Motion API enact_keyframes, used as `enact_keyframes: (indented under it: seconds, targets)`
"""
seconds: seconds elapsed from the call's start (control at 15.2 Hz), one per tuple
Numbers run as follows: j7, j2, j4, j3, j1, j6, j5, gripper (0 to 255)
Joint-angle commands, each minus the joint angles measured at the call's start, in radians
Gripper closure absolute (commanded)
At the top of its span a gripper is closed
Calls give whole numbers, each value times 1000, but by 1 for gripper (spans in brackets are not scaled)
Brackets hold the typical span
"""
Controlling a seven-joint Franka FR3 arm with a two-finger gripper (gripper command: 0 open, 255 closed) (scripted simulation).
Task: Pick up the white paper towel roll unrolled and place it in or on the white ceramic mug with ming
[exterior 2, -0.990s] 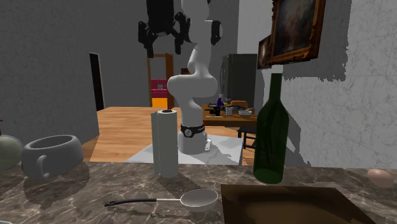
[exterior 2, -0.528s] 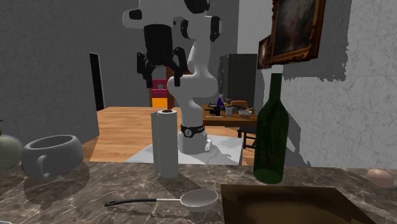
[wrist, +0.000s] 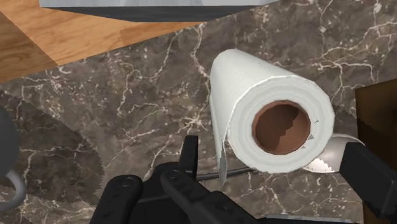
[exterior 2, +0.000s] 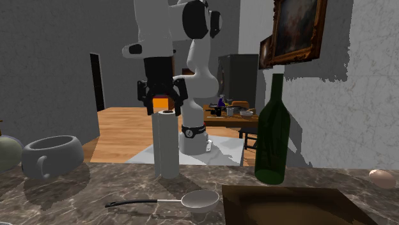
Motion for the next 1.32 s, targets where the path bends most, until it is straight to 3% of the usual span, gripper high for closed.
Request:
enact_keyframes:
  seconds: [0.0,0.2,0.73,0.79,1.25]
  targets:
    - [2,13,-18,4,2,32,3,0]
    - [1,28,-44,7,4,72,6,0]
    - [1,27,-43,7,4,72,6,0]
    - [1,27,-43,7,4,72,6,255]
    - [1,28,-43,7,4,72,6,255]
